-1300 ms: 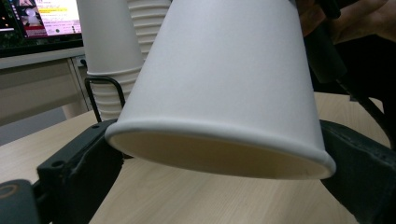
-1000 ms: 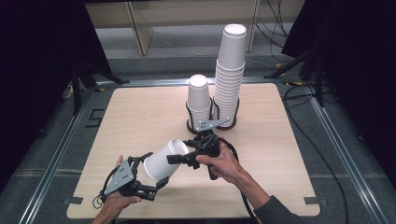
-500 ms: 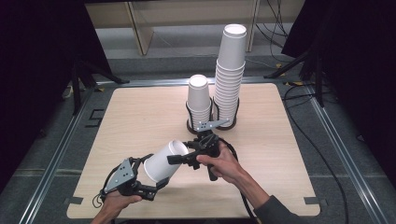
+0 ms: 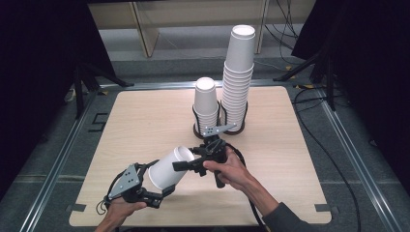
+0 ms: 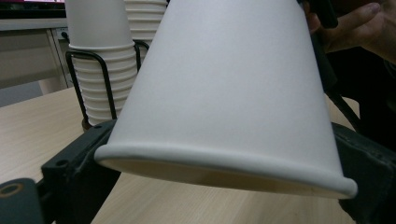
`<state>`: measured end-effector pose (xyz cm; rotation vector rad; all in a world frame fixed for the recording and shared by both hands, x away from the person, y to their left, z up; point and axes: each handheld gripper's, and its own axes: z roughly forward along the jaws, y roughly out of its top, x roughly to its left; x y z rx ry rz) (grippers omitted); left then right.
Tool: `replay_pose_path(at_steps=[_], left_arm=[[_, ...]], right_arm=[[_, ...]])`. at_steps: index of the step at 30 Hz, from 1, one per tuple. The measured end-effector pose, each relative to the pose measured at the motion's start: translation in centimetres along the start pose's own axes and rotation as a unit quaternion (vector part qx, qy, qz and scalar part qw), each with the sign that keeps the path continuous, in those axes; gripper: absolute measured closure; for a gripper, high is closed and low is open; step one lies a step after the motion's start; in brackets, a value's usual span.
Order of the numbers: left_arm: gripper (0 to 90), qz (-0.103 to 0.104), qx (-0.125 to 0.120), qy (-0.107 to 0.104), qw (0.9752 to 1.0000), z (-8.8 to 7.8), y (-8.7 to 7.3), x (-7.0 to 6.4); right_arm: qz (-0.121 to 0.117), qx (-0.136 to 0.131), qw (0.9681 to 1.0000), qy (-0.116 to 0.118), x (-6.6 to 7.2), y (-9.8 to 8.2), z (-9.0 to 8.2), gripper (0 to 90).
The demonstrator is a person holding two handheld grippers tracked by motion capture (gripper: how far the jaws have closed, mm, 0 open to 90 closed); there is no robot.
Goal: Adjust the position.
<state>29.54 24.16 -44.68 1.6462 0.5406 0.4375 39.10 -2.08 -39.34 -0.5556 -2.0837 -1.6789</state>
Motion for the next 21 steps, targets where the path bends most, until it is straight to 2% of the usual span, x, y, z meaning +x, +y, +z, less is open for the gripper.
replay_pose_path(at_steps=[2, 3, 4, 14, 17, 20, 21], left_arm=[[4.6, 0.001, 0.001, 0.001, 1.0, -0.02, -0.02, 0.02], [4.5, 0.001, -0.001, 0.002, 1.0, -0.02, -0.02, 0.01], [4.4, 0.003, -0.003, 0.002, 1.0, -0.03, 0.0, 0.04], [9.9, 0.015, 0.011, -0.003, 0.9998, -0.22, 0.12, 0.17], [11.7, 0.014, 0.0, -0.008, 0.9999, 0.05, 0.05, 0.13], [12.5, 0.025, 0.023, -0.004, 0.9994, -0.15, 0.14, 0.12], [12.8, 0.029, 0.029, -0.003, 0.9991, -0.16, 0.15, 0.12]], right_arm=[[0.002, 0.003, 1.0, -0.001, 0.04, -0.01, -0.01, 24.9], [0.015, 0.007, 0.9999, 0.004, 0.17, -0.06, 0.01, 24.9], [0.003, 0.004, 1.0, 0.003, -0.03, -0.07, 0.11, 24.9], [0.006, 0.009, 0.9999, 0.004, -0.21, -0.11, 0.03, 23.8], [0.003, 0.014, 0.9999, -0.002, -0.3, -0.07, -0.15, 22.9], [-0.015, 0.024, 0.9994, -0.017, -0.07, 0.17, -0.34, 20.6], [-0.012, 0.031, 0.9993, -0.019, 0.16, 0.26, -0.42, 19.2]])
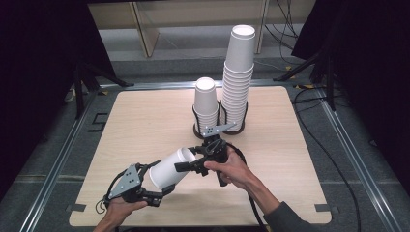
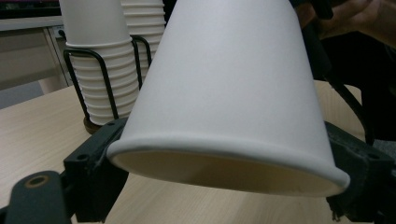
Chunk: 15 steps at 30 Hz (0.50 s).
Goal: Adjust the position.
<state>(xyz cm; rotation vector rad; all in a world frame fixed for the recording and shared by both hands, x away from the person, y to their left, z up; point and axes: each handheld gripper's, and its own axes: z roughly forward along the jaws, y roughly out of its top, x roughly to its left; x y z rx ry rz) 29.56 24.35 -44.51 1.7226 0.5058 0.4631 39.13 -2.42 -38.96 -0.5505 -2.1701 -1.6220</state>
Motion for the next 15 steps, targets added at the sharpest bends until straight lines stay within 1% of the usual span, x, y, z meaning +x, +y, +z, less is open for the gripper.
replay_pose_path(at_steps=[1, 2, 3, 4, 5, 6, 7, 8, 9, 11, 12, 13, 14, 15], left_arm=[[12.9, 0.004, 0.006, -0.001, 1.0, 0.0, 0.0, 0.0], [13.0, 0.002, 0.002, -0.002, 1.0, 0.1, 0.0, -0.1], [13.1, 0.004, 0.003, -0.002, 1.0, 0.2, 0.0, -0.1], [13.1, 0.006, 0.016, 0.002, 0.9998, 0.1, 0.0, -0.1], [13.1, 0.007, 0.021, 0.002, 0.9997, 0.1, 0.0, 0.0], [13.1, 0.003, 0.021, 0.0, 0.9998, 0.3, -0.1, 0.0], [13.1, 0.008, 0.034, 0.003, 0.9994, 0.2, -0.1, 0.1], [13.1, 0.006, 0.032, -0.001, 0.9995, 0.3, -0.2, 0.1], [13.1, 0.007, 0.045, 0.0, 0.999, 0.2, -0.1, 0.2], [13.1, 0.009, 0.057, 0.002, 0.9983, 0.3, -0.2, 0.2], [13.1, 0.016, 0.065, 0.001, 0.9978, 0.3, -0.3, 0.2], [13.1, 0.014, 0.071, 0.002, 0.9974, 0.4, -0.3, 0.1], [13.0, 0.017, 0.076, -0.001, 0.9969, 0.5, -0.4, 0.1], [13.1, 0.025, 0.084, -0.002, 0.9962, 0.5, -0.4, 0.1]], right_arm=[[-0.014, 0.002, 0.9999, -0.006, -0.1, 0.1, -0.1, 17.4], [-0.024, 0.009, 0.9994, -0.023, 0.0, 0.3, -0.3, 15.9], [-0.034, 0.02, 0.9988, -0.03, 0.2, 0.4, -0.4, 15.8], [-0.034, 0.032, 0.998, -0.043, 0.4, 0.4, -0.7, 16.0], [-0.04, 0.033, 0.9976, -0.046, 0.6, 0.5, -0.7, 15.9], [-0.046, 0.041, 0.9968, -0.05, 0.8, 0.5, -0.8, 16.0], [-0.08, 0.048, 0.9934, -0.067, 0.7, 0.8, -1.0, 16.0], [-0.092, 0.054, 0.9912, -0.078, 0.9, 0.9, -1.1, 16.0], [-0.102, 0.063, 0.9891, -0.085, 1.1, 1.0, -1.2, 16.0], [-0.118, 0.078, 0.9853, -0.095, 1.3, 1.0, -1.3, 16.3], [-0.122, 0.09, 0.9834, -0.099, 1.5, 1.0, -1.3, 16.5], [-0.126, 0.102, 0.9809, -0.108, 1.6, 0.9, -1.2, 16.6], [-0.142, 0.109, 0.9776, -0.111, 1.6, 0.9, -1.1, 16.6], [-0.142, 0.115, 0.9769, -0.11, 1.6, 0.9, -1.0, 16.6]])
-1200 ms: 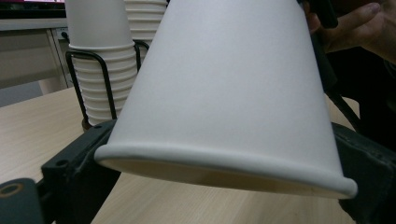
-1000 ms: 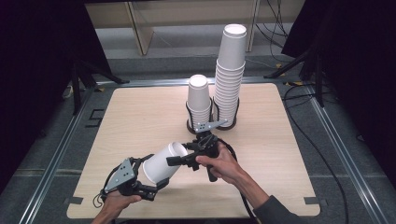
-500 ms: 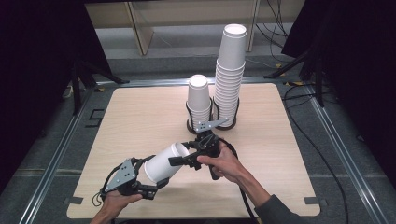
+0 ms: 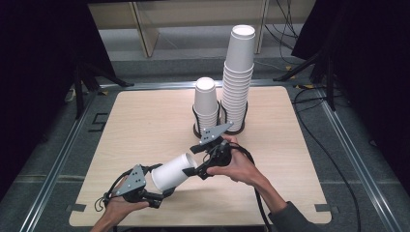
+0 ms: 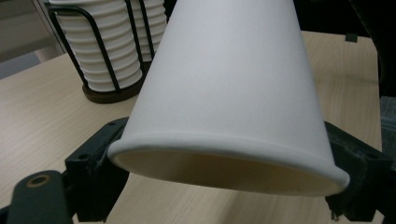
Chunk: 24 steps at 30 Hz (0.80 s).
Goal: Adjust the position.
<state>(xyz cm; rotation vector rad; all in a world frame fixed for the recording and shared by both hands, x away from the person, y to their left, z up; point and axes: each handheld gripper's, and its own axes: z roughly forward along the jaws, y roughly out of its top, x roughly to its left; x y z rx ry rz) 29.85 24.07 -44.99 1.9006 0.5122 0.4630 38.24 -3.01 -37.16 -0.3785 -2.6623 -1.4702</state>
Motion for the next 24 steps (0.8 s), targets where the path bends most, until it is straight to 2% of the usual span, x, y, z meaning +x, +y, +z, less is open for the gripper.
replay_pose_path(at_steps=[1, 2, 4, 5, 6, 7, 11, 13, 15, 16, 18, 19, 20, 22, 24], left_arm=[[13.0, 0.001, 0.006, -0.003, 1.0, 0.0, 0.0, -0.1], [13.0, 0.004, 0.007, -0.005, 1.0, 0.1, 0.0, -0.2], [13.0, 0.014, 0.013, -0.006, 0.9998, 0.1, 0.1, -0.4], [13.0, 0.017, 0.022, -0.009, 0.9996, 0.1, 0.1, -0.4], [13.0, 0.018, 0.024, -0.009, 0.9995, 0.2, 0.1, -0.5], [13.0, 0.023, 0.026, -0.012, 0.9993, 0.2, 0.0, -0.5], [13.0, 0.027, 0.038, -0.015, 0.9988, 0.2, 0.1, -0.6], [13.0, 0.033, 0.044, -0.017, 0.9983, 0.2, 0.1, -0.6], [13.0, 0.036, 0.046, -0.019, 0.9981, 0.3, 0.0, -0.7], [13.0, 0.035, 0.052, -0.022, 0.9978, 0.3, 0.0, -0.7], [13.0, 0.039, 0.052, -0.022, 0.9976, 0.3, -0.1, -0.8], [13.0, 0.045, 0.058, -0.024, 0.997, 0.3, 0.0, -0.7], [13.0, 0.036, 0.053, -0.025, 0.9976, 0.4, -0.1, -0.9], [13.0, 0.046, 0.063, -0.032, 0.9965, 0.3, 0.0, -0.9], [13.0, 0.048, 0.059, -0.034, 0.9965, 0.4, -0.1, -1.0]], right_arm=[[-0.013, 0.008, 0.9998, -0.008, 0.0, 0.0, 0.0, 16.6], [-0.011, 0.018, 0.9997, -0.01, 0.2, 0.0, 0.1, 16.6], [-0.037, 0.035, 0.9986, -0.012, 0.3, -0.1, 0.3, 16.6], [-0.018, 0.048, 0.9987, -0.01, 0.6, -0.1, 0.3, 16.6], [-0.043, 0.049, 0.9978, -0.009, 0.4, -0.1, 0.5, 16.8], [-0.036, 0.058, 0.9977, -0.006, 0.6, -0.2, 0.6, 16.9], [-0.065, 0.076, 0.995, -0.007, 0.9, -0.1, 1.1, 17.5], [-0.067, 0.085, 0.9941, -0.004, 1.1, -0.2, 1.3, 17.7], [-0.054, 0.096, 0.9938, -0.011, 1.3, -0.3, 1.3, 18.2], [-0.073, 0.094, 0.9928, -0.01, 1.1, -0.3, 1.5, 18.2], [-0.068, 0.105, 0.9921, -0.01, 1.3, -0.4, 1.6, 18.3], [-0.072, 0.107, 0.9916, -0.008, 1.4, -0.4, 1.8, 18.3], [-0.074, 0.112, 0.9909, -0.008, 1.5, -0.4, 1.8, 18.3], [-0.081, 0.122, 0.9892, -0.007, 1.7, -0.5, 2.1, 18.3], [-0.086, 0.133, 0.9873, -0.005, 1.9, -0.5, 2.3, 18.3]])
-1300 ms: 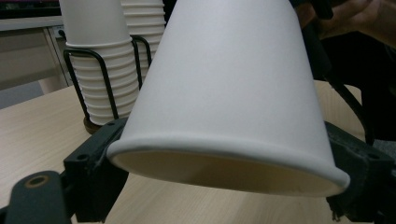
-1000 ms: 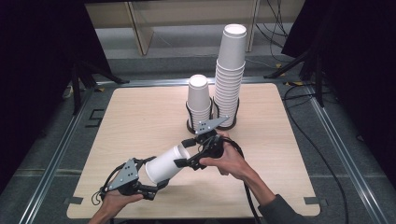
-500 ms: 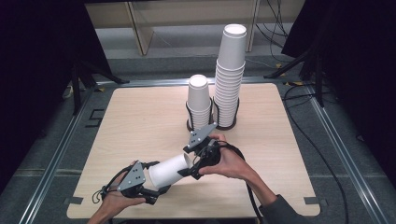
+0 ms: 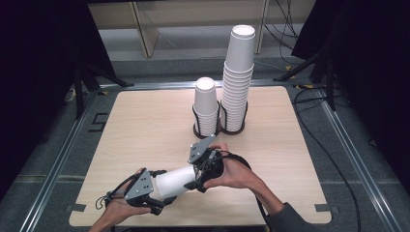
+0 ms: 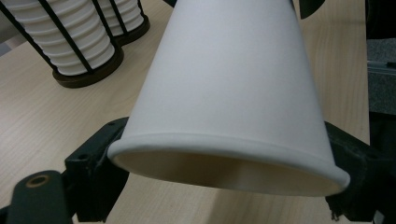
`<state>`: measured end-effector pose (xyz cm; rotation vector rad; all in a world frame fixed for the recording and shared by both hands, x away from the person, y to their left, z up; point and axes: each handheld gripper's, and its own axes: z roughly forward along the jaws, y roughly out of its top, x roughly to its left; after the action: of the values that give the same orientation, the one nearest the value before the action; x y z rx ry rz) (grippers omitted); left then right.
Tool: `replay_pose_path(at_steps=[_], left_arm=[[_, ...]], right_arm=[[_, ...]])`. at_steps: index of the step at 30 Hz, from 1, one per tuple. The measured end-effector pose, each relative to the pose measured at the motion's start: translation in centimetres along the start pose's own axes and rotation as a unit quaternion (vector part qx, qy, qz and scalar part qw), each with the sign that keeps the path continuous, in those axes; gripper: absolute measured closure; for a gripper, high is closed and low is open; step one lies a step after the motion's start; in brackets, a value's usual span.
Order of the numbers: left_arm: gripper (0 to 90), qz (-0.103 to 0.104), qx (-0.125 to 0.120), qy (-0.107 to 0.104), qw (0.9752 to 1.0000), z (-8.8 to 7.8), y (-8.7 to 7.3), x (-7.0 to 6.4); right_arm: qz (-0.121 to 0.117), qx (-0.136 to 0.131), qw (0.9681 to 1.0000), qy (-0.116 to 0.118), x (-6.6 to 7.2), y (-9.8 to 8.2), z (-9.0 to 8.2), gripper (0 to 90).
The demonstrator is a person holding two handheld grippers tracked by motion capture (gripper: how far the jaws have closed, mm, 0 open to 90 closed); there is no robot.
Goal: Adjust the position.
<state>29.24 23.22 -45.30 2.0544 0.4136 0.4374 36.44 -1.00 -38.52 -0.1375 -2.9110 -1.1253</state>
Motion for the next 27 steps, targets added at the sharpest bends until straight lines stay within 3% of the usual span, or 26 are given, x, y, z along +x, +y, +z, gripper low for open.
replay_pose_path(at_steps=[2, 5, 11, 16, 17, 27], left_arm=[[13.0, 0.003, 0.002, -0.004, 1.0, 0.1, 0.0, 0.0], [13.0, 0.007, 0.008, -0.009, 0.9999, 0.1, 0.0, -0.1], [13.0, 0.018, 0.013, -0.018, 0.9996, 0.1, 0.0, -0.1], [13.0, 0.026, 0.018, -0.022, 0.9993, 0.0, 0.0, 0.1], [13.0, 0.015, 0.012, -0.025, 0.9995, -0.1, 0.0, -0.1], [13.3, 0.015, 0.004, -0.035, 0.9993, -0.2, 0.1, 0.0]], right_arm=[[0.0, 0.011, 0.9999, 0.002, 0.2, 0.0, 0.2, 18.3], [-0.032, 0.021, 0.9992, 0.008, 0.3, 0.1, 0.7, 18.2], [-0.057, 0.043, 0.9974, 0.006, 0.6, 0.1, 1.4, 18.1], [-0.064, 0.053, 0.9965, 0.007, 0.9, 0.2, 1.7, 17.6], [-0.066, 0.056, 0.9962, 0.005, 0.9, 0.2, 1.7, 17.6], [-0.078, 0.066, 0.9947, 0.009, 1.0, 0.1, 2.3, 19.3]])
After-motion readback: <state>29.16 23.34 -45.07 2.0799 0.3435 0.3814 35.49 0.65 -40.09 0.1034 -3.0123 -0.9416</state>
